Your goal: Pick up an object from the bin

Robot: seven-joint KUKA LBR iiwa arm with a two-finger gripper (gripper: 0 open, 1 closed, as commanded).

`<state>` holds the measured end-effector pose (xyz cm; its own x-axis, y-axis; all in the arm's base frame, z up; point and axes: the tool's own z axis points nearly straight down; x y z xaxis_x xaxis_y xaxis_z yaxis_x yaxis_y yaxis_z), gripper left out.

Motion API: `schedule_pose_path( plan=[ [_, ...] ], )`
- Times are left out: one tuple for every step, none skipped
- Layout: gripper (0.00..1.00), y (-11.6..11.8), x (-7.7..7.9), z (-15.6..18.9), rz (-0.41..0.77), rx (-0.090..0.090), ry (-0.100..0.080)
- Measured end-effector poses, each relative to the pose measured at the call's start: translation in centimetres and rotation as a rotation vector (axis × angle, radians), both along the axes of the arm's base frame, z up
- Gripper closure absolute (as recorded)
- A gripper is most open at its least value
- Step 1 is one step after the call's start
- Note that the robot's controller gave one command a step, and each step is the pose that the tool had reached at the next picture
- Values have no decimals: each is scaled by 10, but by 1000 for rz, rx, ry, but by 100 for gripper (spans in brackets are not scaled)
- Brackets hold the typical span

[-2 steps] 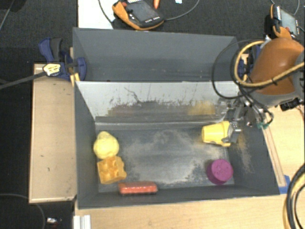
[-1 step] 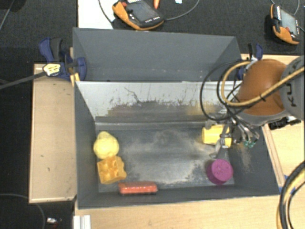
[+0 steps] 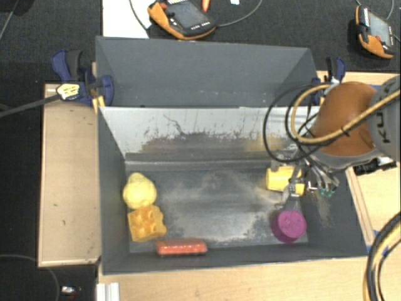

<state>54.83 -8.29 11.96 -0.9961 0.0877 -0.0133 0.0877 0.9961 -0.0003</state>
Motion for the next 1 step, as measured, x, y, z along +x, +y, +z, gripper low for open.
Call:
schedule_pose_path(
  plan=[
    [0,-2,-4,12,17,1,4]
  ],
)
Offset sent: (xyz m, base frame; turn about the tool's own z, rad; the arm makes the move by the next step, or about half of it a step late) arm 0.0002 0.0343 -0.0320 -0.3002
